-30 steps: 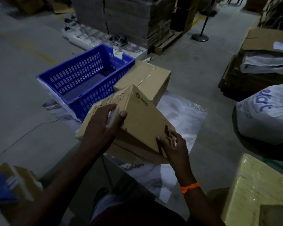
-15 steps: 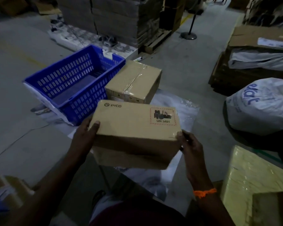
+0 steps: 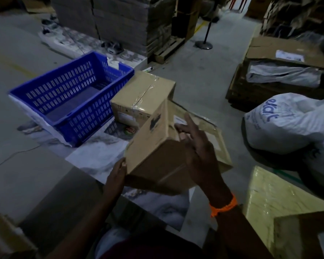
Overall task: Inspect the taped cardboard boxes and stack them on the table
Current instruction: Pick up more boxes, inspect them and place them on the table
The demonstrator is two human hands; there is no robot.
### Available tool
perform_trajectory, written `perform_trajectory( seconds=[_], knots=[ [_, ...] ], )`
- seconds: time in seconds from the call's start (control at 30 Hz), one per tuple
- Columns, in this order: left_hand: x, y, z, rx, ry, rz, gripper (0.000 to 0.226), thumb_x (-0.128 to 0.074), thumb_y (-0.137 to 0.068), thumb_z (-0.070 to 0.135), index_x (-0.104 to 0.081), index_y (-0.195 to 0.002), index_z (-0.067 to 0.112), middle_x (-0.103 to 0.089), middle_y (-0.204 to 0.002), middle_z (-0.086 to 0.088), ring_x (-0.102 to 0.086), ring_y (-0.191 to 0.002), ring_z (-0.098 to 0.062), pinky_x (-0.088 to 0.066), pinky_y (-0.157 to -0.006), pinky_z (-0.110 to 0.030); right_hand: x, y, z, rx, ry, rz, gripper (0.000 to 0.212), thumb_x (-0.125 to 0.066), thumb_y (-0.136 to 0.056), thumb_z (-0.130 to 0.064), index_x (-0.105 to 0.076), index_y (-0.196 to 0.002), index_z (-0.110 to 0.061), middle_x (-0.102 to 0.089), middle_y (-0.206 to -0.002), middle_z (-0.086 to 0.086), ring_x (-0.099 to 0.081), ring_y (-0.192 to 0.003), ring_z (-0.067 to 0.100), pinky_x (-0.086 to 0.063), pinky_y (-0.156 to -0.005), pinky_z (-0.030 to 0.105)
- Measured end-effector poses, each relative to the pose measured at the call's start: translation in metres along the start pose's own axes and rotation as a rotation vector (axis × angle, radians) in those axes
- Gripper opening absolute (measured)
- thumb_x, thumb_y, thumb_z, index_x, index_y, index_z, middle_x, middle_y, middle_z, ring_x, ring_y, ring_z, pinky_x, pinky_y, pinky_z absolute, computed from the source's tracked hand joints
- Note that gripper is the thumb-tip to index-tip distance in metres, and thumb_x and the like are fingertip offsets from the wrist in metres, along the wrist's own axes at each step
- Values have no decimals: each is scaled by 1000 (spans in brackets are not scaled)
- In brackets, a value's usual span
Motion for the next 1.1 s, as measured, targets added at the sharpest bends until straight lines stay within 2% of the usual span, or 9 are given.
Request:
perform_trajectory(
  seconds=[0.13, 0.27, 0.4, 0.47, 0.53, 0.6, 0.73, 0.97, 1.1],
  knots=[
    [21, -1, -10, -22, -38, 13, 20, -49, -105, 39, -64, -117, 39, -67, -126, -1, -62, -120, -27, -50, -103, -50, -42, 9, 3, 76, 44, -186, 58, -55, -103, -21, -39, -158, -20, -68, -134, -4, -64, -121, 10, -53, -101, 30],
    [48, 18, 51, -137, 116, 100, 10, -50, -104, 31, -60, -99, 31, -67, -102, 3, -65, -107, -28, -52, -87, -33, -83, 23, -2, 231, 99, -331, 44, -59, -95, -17, -62, -138, -9, -65, -140, 7, -59, -125, 14, -50, -106, 32],
    [84, 26, 96, -293, 111, 280, 29, -39, -107, 42, -61, -122, 29, -65, -117, 9, -62, -103, 5, -53, -92, -26, -107, 28, -8, 253, 204, -419, 49, -46, -99, -31, -61, -139, -9, -63, -142, 10, -56, -133, 19, -48, -112, 36],
    [84, 36, 127, -466, -112, 251, 36, -40, -106, 44, -54, -135, 28, -60, -124, 9, -58, -108, 11, -51, -85, -15, -103, 24, -6, 250, 281, -365, 49, -46, -102, -36, -59, -142, -10, -59, -147, 10, -52, -137, 20, -47, -113, 38],
    [56, 40, 142, -568, -500, 64, 52, -36, -101, 53, -48, -144, 28, -54, -142, 4, -52, -129, -3, -45, -106, -32, -99, 19, 2, 240, 413, -332, 56, -47, -103, -42, -53, -146, -7, -51, -153, 13, -46, -143, 24, -42, -118, 43],
    [21, 42, 137, -637, -973, -94, 73, -16, -94, 63, -34, -155, 26, -32, -164, 0, -25, -151, -15, -14, -122, -42, -96, 15, 15, 184, 612, -365, 78, -28, -104, -62, -41, -155, -3, -40, -162, 18, -36, -151, 29, -28, -125, 45],
    [4, 36, 129, -609, -1087, -126, 82, 1, -93, 66, -17, -161, 24, -7, -169, 1, -1, -154, -13, 0, -120, -35, -93, 12, 30, 109, 750, -442, 103, 12, -93, -75, -27, -162, -7, -24, -170, 14, -21, -158, 28, -17, -128, 47],
    [1, 41, 126, -610, -1130, -151, 88, 5, -90, 70, -13, -161, 20, 0, -168, 0, 6, -150, -11, 2, -120, -33, -92, 13, 25, 100, 694, -477, 88, -2, -95, -62, -24, -163, -10, -20, -171, 11, -14, -159, 22, -8, -127, 39],
    [14, 63, 126, -731, -1056, -102, 84, -2, -98, 70, -37, -154, 19, -29, -163, -3, -17, -148, -13, -13, -120, -45, -76, 27, 17, 187, 514, -399, 67, -30, -105, -53, -53, -147, -6, -51, -155, 14, -44, -147, 25, -34, -122, 47]
  ],
)
Point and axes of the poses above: each hand's wrist, its own y-axis away from the middle knuckle, its own x-axis out of the back of the hand, z = x × y, the point moved 8 cm from there along -y, towards the middle knuckle
